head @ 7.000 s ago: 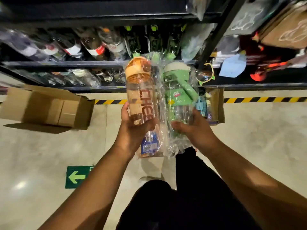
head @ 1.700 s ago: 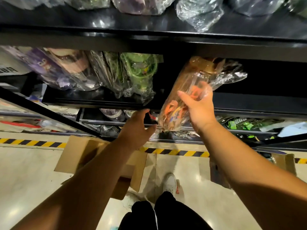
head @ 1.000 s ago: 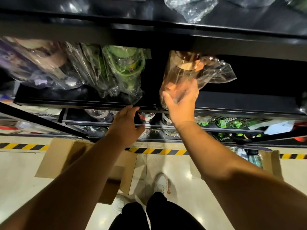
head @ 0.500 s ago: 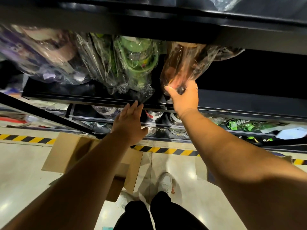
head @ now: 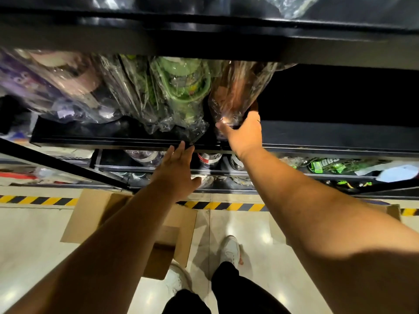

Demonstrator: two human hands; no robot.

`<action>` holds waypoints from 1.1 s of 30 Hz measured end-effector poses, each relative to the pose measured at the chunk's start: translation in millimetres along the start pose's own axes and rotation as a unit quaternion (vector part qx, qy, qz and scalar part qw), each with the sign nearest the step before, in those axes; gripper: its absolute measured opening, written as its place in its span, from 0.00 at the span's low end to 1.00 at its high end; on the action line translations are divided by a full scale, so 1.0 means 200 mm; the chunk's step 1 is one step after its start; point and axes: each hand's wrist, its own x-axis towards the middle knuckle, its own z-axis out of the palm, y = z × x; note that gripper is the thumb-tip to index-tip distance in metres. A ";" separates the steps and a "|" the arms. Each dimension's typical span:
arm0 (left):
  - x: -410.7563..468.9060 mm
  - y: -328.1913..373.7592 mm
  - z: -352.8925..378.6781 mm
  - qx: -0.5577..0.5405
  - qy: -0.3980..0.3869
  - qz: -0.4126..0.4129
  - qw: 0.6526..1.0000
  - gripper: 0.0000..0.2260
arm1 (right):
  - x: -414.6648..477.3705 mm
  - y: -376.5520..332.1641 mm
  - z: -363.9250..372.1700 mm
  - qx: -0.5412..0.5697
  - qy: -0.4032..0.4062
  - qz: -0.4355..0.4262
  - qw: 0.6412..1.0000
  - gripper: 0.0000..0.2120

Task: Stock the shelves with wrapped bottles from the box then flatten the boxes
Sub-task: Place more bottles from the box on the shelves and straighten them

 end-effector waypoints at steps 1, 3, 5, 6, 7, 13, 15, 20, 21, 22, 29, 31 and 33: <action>-0.02 0.00 -0.01 0.009 0.003 0.000 1.000 0.41 | -0.03 0.02 -0.04 -0.034 0.011 -0.008 0.999 0.40; -0.05 0.01 -0.03 0.034 0.018 0.007 0.999 0.40 | -0.14 0.07 -0.12 -0.144 0.013 -0.031 0.989 0.43; -0.11 0.04 -0.06 0.057 0.044 0.025 0.997 0.39 | -0.27 0.12 -0.23 -0.227 0.006 -0.043 0.973 0.40; -0.15 0.06 -0.07 0.060 0.060 0.038 0.996 0.38 | -0.35 0.13 -0.28 -0.246 0.009 -0.045 0.968 0.38; -0.19 0.09 -0.09 0.059 0.076 0.058 0.994 0.37 | -0.43 0.13 -0.34 -0.259 0.016 -0.043 0.965 0.36; -0.52 0.32 -0.10 0.063 0.111 0.180 0.975 0.33 | -1.01 0.16 -0.68 -0.346 0.041 -0.011 0.937 0.34; -0.64 0.41 -0.09 0.069 0.124 0.230 0.963 0.32 | -1.21 0.21 -0.80 -0.355 0.058 0.013 0.933 0.34; -0.90 0.68 0.00 0.055 0.123 0.314 0.940 0.34 | -1.63 0.36 -1.05 -0.341 0.112 0.097 0.928 0.34; -0.96 0.74 0.02 0.051 0.120 0.328 0.935 0.34 | -1.69 0.40 -1.09 -0.337 0.124 0.105 0.927 0.34; -1.01 0.79 0.05 0.051 0.110 0.338 0.933 0.34 | -1.75 0.44 -1.14 -0.332 0.138 0.111 0.926 0.34; -1.18 1.19 0.31 0.040 0.073 0.392 0.916 0.32 | -1.98 0.77 -1.50 -0.295 0.151 0.170 0.928 0.35; -1.21 1.35 0.42 0.040 0.056 0.382 0.922 0.32 | -1.99 0.90 -1.63 -0.286 0.148 0.166 0.932 0.35; -1.24 1.53 0.52 0.063 0.046 0.360 0.929 0.34 | -2.00 1.03 -1.77 -0.290 0.130 0.162 0.934 0.36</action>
